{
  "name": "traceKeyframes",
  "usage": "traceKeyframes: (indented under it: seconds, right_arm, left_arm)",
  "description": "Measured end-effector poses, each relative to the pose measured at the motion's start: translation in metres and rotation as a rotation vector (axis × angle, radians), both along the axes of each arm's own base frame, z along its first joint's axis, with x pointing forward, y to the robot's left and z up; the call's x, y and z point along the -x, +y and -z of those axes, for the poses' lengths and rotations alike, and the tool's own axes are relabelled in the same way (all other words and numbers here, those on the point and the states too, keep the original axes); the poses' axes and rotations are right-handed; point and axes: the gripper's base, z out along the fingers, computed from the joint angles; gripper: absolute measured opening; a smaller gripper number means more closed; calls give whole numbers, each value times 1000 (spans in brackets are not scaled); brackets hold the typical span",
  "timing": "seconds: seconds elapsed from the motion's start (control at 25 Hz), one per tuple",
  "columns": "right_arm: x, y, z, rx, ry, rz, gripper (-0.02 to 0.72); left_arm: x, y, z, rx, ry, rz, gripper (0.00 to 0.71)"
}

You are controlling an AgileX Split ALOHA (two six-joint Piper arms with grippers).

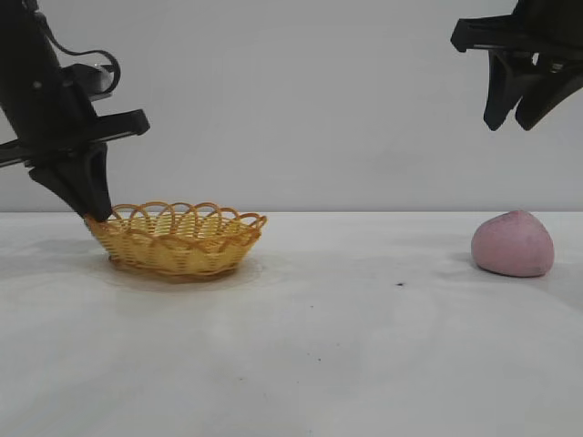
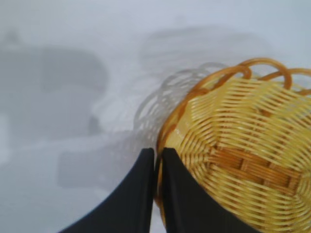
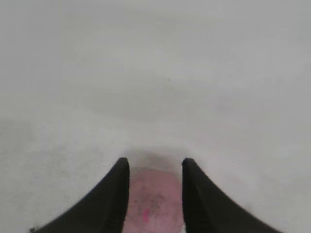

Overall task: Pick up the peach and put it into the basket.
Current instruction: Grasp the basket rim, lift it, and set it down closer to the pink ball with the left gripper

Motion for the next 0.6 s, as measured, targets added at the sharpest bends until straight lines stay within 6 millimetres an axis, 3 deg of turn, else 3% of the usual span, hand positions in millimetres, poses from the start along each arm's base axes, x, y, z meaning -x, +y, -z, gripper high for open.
traceKeyframes:
  seconds: [0.24,0.6]
  right_arm:
    - [0,0,0,-8,0,4,216]
    - [-1,1,-1,-21,-11,11,216]
  left_arm:
    - [10,-27,7,84,6,-81,0]
    - [50,-81,8,209,-63,-254,0]
